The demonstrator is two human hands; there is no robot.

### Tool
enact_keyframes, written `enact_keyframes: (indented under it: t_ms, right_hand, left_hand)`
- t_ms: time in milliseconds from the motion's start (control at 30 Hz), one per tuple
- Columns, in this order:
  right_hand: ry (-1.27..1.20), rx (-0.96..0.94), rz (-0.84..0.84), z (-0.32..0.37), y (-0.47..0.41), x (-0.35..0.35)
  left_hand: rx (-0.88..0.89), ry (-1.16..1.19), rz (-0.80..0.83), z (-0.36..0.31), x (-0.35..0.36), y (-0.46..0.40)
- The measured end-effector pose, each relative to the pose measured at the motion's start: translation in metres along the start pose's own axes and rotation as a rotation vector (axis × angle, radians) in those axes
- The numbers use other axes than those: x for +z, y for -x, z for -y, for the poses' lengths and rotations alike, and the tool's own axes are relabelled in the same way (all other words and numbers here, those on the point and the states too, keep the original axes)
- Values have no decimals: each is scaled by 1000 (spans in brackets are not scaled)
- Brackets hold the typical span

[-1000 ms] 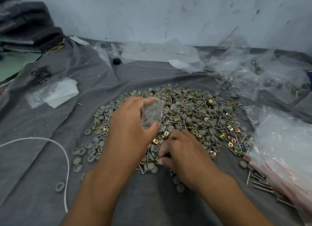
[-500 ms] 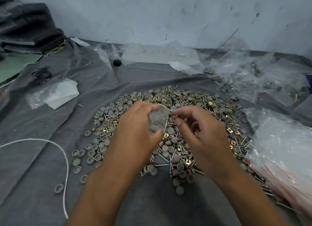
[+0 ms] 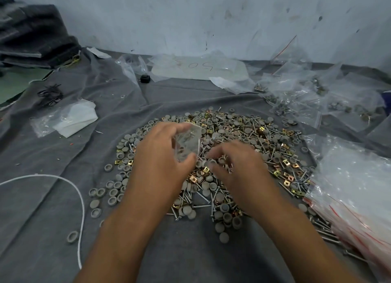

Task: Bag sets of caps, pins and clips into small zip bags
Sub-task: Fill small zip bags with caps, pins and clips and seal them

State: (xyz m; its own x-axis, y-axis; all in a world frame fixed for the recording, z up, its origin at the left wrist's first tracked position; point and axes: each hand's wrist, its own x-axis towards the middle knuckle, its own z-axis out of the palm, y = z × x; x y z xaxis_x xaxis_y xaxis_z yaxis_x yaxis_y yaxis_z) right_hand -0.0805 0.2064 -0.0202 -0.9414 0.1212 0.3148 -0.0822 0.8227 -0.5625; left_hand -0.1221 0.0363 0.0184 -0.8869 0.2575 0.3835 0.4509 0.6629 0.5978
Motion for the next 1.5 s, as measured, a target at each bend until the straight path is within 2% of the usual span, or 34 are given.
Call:
enact_keyframes:
  t_ms: [67, 133, 433, 500, 567, 633, 733, 833, 933, 1067, 1167, 1233, 1367, 1500]
  right_hand:
    - [135, -51, 186, -1, 3, 11]
    - [209, -112, 246, 1, 4, 21]
    - [261, -148, 200, 4, 4, 31]
    - [209, -112, 184, 3, 2, 30]
    - [11, -3, 120, 3, -2, 24]
    - [-170, 2, -47, 5, -5, 15]
    - [-213, -197, -386, 16, -6, 1]
    - [-133, -357, -465, 22, -3, 2]
    - [-80, -327, -399, 20, -1, 5]
    - [-163, -129, -358, 8, -4, -4]
    - [-13, 13, -43, -9, -6, -2]
    - [97, 23, 113, -14, -2, 5]
    - [313, -38, 120, -11, 0, 18]
    - [355, -49, 116, -10, 0, 21]
  left_hand:
    - [3, -5, -17, 1, -1, -1]
    - [6, -8, -13, 1, -2, -1]
    - [4, 12, -9, 2, -2, 0]
    - [4, 6, -7, 2, -1, 1]
    - [6, 2, -2, 2, 0, 1]
    - [8, -1, 5, 2, 1, 1]
    - [29, -21, 35, 1, 4, 1]
    - [61, -30, 62, -2, 7, 1]
    - [80, -8, 59, -4, 8, 1]
    - [53, 0, 41, -2, 7, 2]
    - [38, 3, 33, -2, 5, 2]
    - [38, 4, 37, -2, 5, 2]
    - [40, -1, 35, -3, 4, 2]
    - [31, -4, 34, -2, 4, 2]
